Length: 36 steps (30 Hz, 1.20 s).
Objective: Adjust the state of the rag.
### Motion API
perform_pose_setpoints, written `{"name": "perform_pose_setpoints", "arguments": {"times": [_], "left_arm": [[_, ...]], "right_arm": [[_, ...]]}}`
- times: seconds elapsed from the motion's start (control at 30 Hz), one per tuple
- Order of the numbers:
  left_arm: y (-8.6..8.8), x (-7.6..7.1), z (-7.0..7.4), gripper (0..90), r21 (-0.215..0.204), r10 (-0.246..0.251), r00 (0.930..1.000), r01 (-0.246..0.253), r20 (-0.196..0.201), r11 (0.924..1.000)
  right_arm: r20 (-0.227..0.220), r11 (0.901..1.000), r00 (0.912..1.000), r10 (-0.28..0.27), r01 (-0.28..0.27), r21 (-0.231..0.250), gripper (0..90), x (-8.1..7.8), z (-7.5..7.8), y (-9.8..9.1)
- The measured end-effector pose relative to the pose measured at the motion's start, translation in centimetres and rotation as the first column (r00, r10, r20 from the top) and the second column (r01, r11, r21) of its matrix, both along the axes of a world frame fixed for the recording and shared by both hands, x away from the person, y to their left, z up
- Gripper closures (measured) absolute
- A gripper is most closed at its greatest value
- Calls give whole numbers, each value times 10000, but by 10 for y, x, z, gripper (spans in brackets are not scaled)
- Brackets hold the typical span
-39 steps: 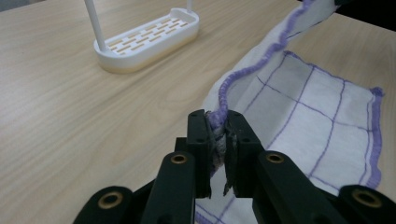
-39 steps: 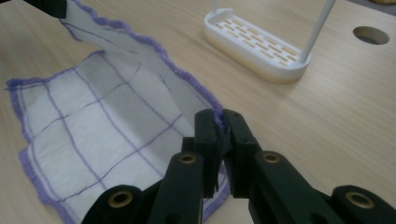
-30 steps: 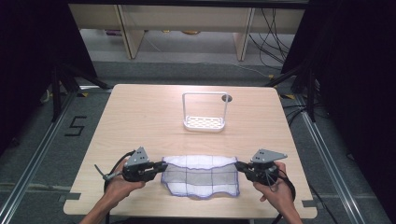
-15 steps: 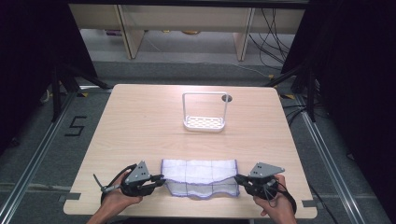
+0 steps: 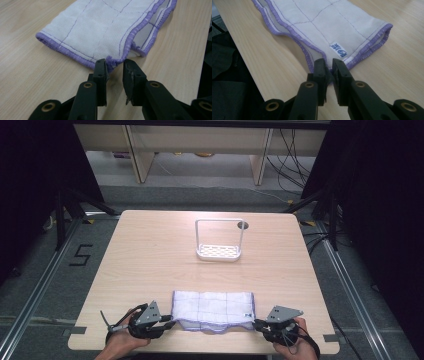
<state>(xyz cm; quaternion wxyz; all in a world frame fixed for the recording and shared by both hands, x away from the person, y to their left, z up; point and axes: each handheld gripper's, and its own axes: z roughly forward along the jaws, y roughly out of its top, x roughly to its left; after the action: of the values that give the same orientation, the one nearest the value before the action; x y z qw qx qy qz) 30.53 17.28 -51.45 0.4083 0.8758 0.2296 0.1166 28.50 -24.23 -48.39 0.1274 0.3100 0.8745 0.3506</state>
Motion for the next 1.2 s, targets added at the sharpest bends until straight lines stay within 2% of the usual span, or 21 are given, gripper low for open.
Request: {"name": "perform_pose_setpoints", "arguments": {"times": [0.07, 0.1, 0.2, 0.3, 0.37, 0.4, 0.47, 0.5, 0.67, 0.73, 0.77, 0.8, 0.83, 0.9, 0.93, 0.97, 1.03, 1.07, 1.1, 1.13, 1.2], "left_arm": [[1, -2, 1, 733, 143, -128, 9999, 128, -11, 9998], [2, -2, 2, 740, 308, -214, 9997, 209, 139, 9993], [2, -3, 2, 790, 325, -220, 9996, 215, 151, 9992], [4, -4, 3, 849, 513, -69, 9999, 63, 101, 9987], [5, -4, 2, 870, 410, 6, 10000, -7, 26, 9992], [6, -4, 2, 874, 487, -5, 10000, 1, 71, 9988], [6, -6, 0, 875, 285, 121, 9999, -121, -7, 9995], [7, -6, 0, 875, 469, -18, 10000, 18, -1, 9989], [8, -8, -1, 861, 478, -40, 10000, 43, -73, 9988], [9, -9, -1, 786, 128, 191, 9994, -188, -298, 9997], [11, -8, 1, 756, 121, 149, 9995, -145, -270, 9998], [13, -8, 3, 717, -8, 243, 9994, -243, -231, 9997], [13, -10, 6, 665, -467, 395, 9986, -411, -342, 9981], [18, -8, 14, 503, -657, 534, 9979, -557, -358, 9963], [20, -6, 18, 467, -857, 720, 9969, -746, -327, 9935], [23, -2, 23, 459, -834, 808, 9966, -820, -170, 9931], [24, 7, 31, 435, -960, 1177, 9927, -1196, -256, 9882], [24, 12, 35, 425, -1017, 1269, 9916, -1288, -243, 9864], [23, 18, 38, 417, -1080, 1255, 9917, -1277, -263, 9859], [22, 25, 41, 411, -944, 1243, 9920, -1259, -233, 9875], [19, 38, 43, 393, -1008, 1434, 9887, -1472, -444, 9840]], "right_arm": [[-29, 10000, 10000, -37, 37, -22, 856, -2, 1, 0], [44, 9999, 9999, 126, -126, -107, 864, -2, 1, 0], [26, 9998, 9999, 125, -125, -182, 883, -3, 1, 1], [262, 9999, 9996, 103, -102, -14, 887, -3, 3, -2], [171, 10000, 9999, -23, 21, 94, 889, -4, 5, -4], [122, 9999, 9999, -34, 33, 143, 889, -5, 5, -6], [88, 9997, 10000, 12, -14, 232, 890, -6, 3, -6], [-102, 9999, 9999, 3, -1, 172, 890, -7, 3, -6], [-154, 9998, 9997, 167, -169, -110, 888, -9, -3, -6], [-225, 9996, 9995, 236, -240, -179, 874, -9, -7, -3], [-427, 9994, 9989, 217, -228, -244, 833, -10, -6, -3], [-276, 9999, 9995, 128, -127, 23, 782, -8, -7, -3], [-407, 9999, 9992, 5, 2, 170, 720, -8, -5, -5], [-168, 9981, 9994, -314, 323, 532, 614, -7, 4, -10], [257, 9964, 9989, -402, 381, 756, 581, -4, 9, -13], [402, 9931, 9975, -576, 531, 1042, 545, -1, 14, -16], [467, 9840, 9916, -1207, 1133, 1372, 491, 8, 23, -19], [327, 9779, 9878, -1525, 1461, 1494, 489, 12, 27, -18], [273, 9751, 9852, -1692, 1633, 1503, 481, 18, 29, -17], [479, 9769, 9844, -1692, 1610, 1407, 472, 25, 30, -16], [137, 9713, 9789, -2037, 2003, 1281, 448, 38, 31, -11]]}}
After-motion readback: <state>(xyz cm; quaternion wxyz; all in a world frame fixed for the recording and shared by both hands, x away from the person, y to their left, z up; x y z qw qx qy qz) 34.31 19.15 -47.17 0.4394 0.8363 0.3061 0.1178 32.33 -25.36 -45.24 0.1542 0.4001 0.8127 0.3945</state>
